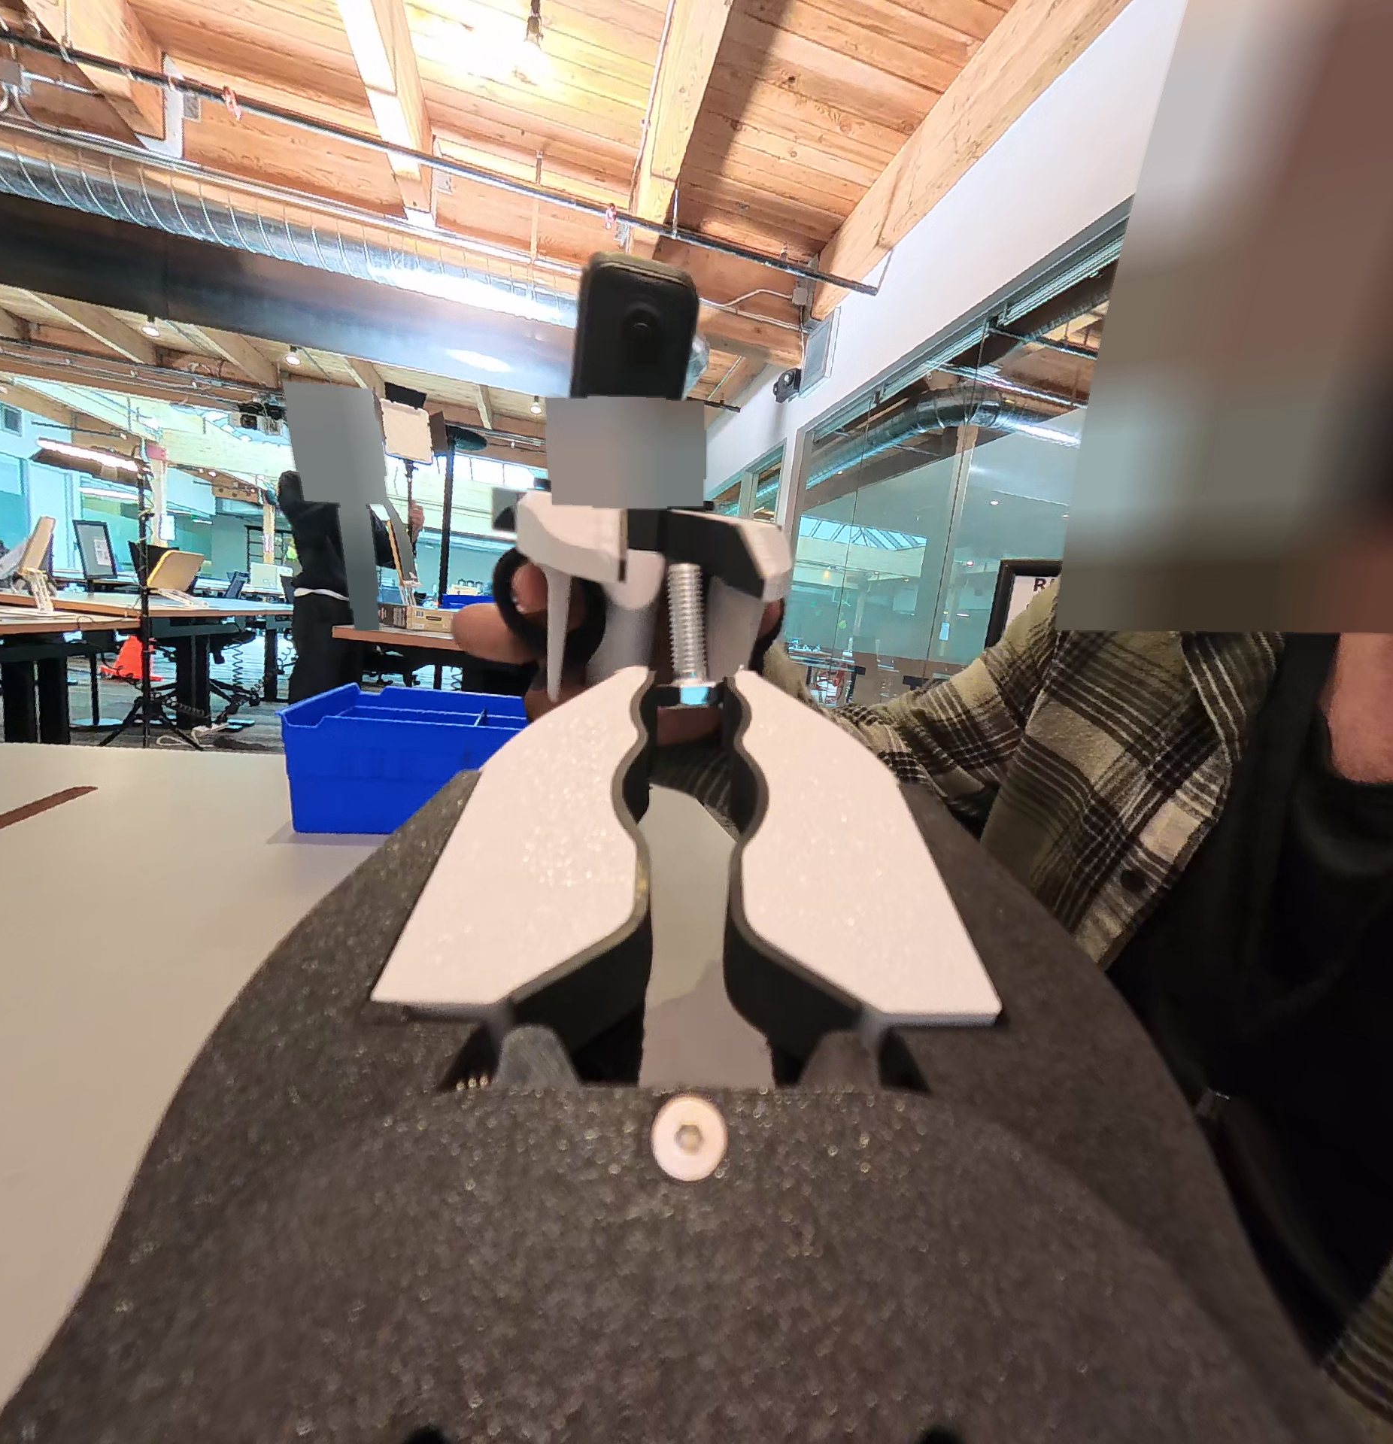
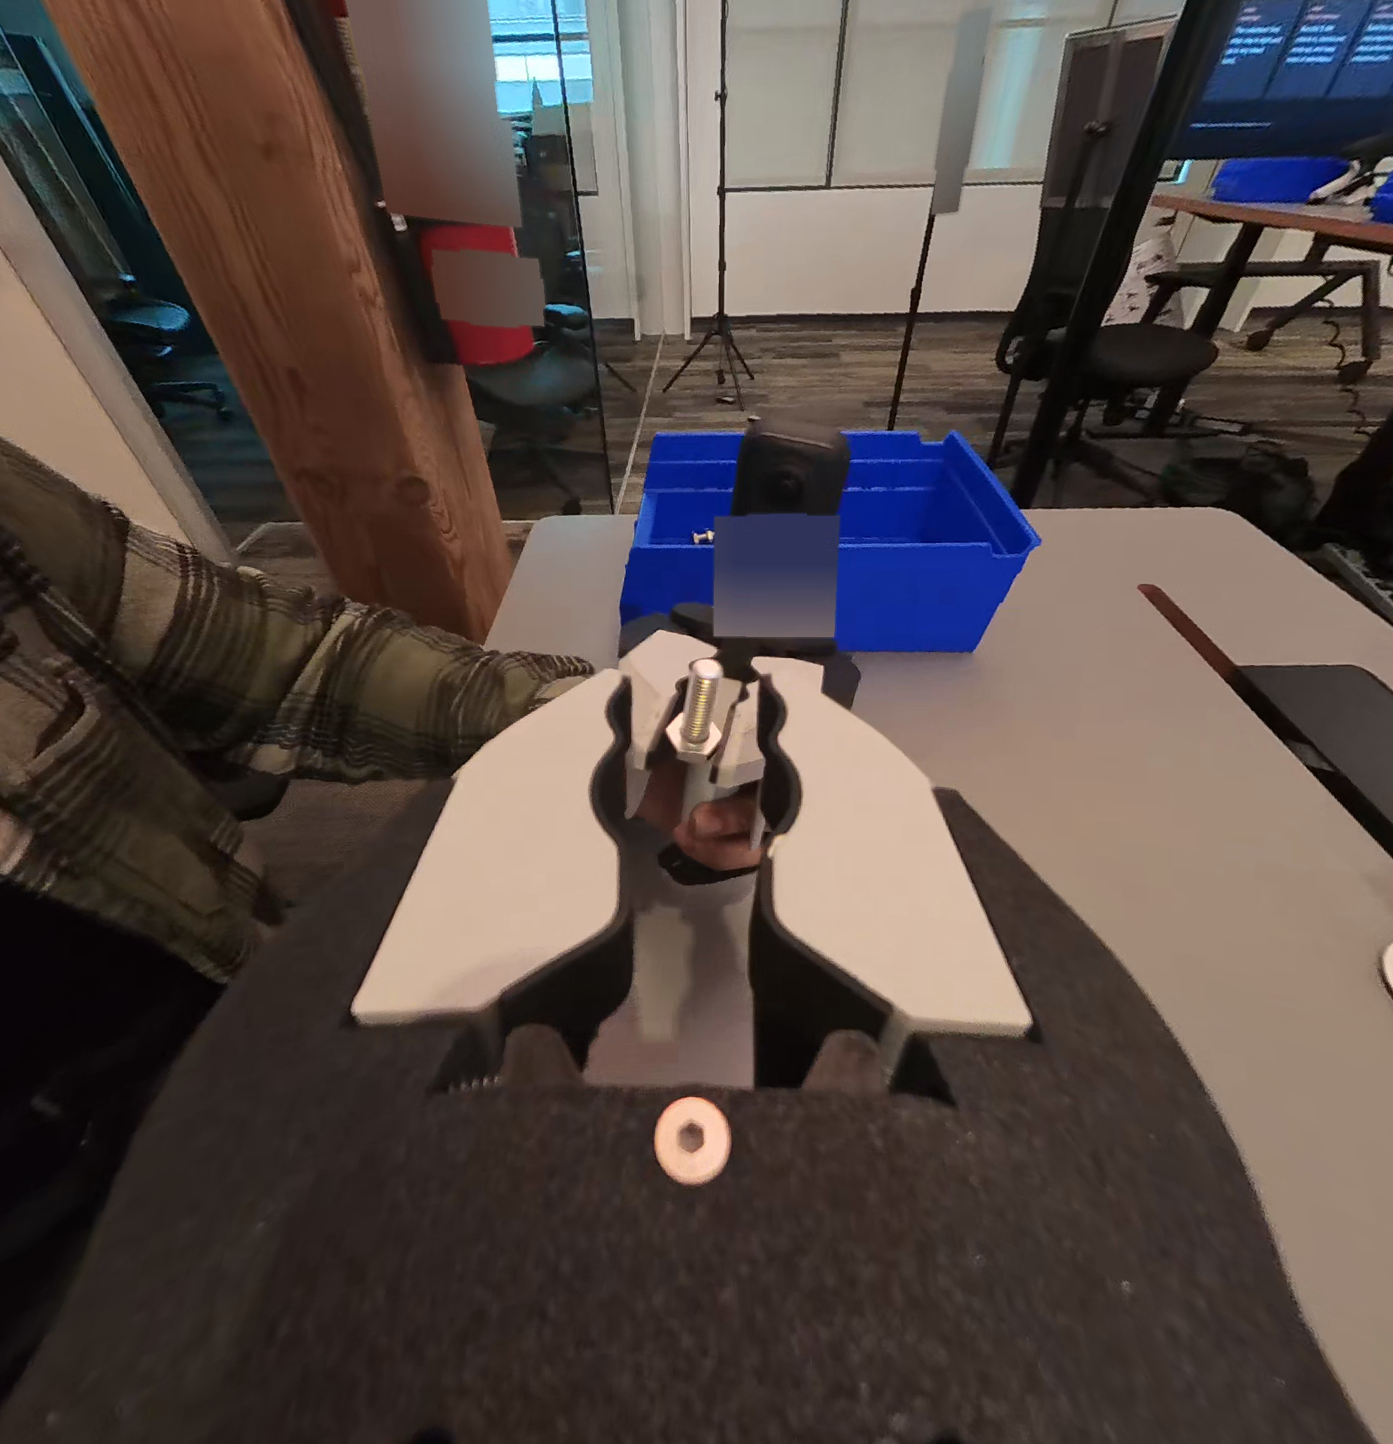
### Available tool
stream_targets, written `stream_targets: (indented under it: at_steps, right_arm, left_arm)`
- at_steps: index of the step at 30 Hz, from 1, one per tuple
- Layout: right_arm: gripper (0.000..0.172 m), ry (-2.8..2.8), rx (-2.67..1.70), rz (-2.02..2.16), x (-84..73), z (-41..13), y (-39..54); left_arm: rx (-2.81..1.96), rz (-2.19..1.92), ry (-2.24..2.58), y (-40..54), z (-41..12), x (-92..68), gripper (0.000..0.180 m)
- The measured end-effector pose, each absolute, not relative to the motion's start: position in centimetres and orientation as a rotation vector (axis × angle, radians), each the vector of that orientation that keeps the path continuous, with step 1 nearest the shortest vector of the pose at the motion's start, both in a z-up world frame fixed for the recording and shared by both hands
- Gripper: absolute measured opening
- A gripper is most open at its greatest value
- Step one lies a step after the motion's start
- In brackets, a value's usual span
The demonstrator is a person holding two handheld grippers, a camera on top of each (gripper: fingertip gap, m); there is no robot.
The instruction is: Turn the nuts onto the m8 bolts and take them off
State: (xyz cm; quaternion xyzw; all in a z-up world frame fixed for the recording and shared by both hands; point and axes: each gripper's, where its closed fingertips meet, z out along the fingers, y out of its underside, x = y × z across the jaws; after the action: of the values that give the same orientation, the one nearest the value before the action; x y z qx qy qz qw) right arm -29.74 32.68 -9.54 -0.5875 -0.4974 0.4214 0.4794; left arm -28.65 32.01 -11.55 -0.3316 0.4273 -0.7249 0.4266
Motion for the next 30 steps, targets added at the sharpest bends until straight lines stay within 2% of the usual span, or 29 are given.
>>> stream_targets:
  at_steps: [7, 13, 17, 24, 30]
  right_arm:
    - [0.008, -1.253, -1.423, 1.05, -30.4, -9.9, 32.4]
    - [0.007, -1.248, -1.438, 1.064, -29.9, -9.7, 32.6]
    - [0.007, -1.162, -1.441, 1.021, -26.6, -7.7, 33.5]
    - [0.007, -0.873, -1.765, 0.54, -6.4, -7.7, 38.6]
    - [0.008, -0.511, -2.142, 0.211, 14.1, -13.8, 40.4]
  left_arm:
    - [-0.816, -1.805, 1.089, 31.5, -11.7, -28.5, 0.015]
    - [-0.846, -1.797, 1.075, 31.5, -11.6, -28.1, 0.016]
    - [-0.92, -1.74, 1.06, 32.4, -12.1, -27.3, 0.025]
    - [-1.033, -1.591, 1.018, 34.8, -13.0, -27.6, 0.033]
    - [-1.093, -1.516, 1.019, 35.7, -14.1, -27.5, 0.033]
